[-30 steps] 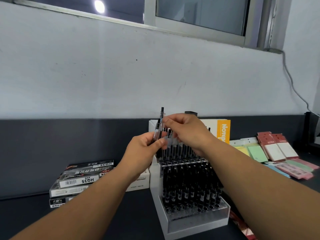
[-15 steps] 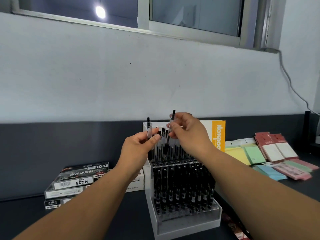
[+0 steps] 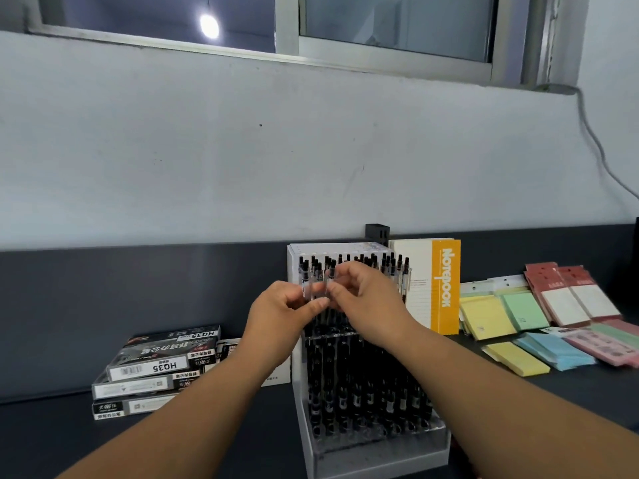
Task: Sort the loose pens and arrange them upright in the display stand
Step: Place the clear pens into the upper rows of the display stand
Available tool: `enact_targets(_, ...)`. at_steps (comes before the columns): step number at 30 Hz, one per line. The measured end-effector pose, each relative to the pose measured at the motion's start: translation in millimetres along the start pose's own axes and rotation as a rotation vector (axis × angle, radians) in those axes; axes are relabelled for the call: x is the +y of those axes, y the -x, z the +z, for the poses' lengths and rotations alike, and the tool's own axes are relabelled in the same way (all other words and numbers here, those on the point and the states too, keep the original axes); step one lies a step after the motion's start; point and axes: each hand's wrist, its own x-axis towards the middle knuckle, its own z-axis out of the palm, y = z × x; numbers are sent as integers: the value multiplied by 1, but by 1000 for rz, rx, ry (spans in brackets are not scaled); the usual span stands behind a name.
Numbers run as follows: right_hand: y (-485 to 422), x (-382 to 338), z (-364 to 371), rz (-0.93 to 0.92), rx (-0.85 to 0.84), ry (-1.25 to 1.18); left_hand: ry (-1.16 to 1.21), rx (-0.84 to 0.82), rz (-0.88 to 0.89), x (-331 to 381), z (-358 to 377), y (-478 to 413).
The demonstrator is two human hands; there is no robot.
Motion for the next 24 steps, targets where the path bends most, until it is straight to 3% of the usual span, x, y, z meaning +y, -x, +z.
enact_targets(8,-2,1,-1,8,-18,67,-142,95,-73,-11,-7,-5)
enact_targets(15,-4,-8,-4,-3,-9,191,-343,-33,-48,2,-6,-15)
enact_targets(24,-7,-12,0,89,-48,207,-183,-7,-155,-10,-5,-12)
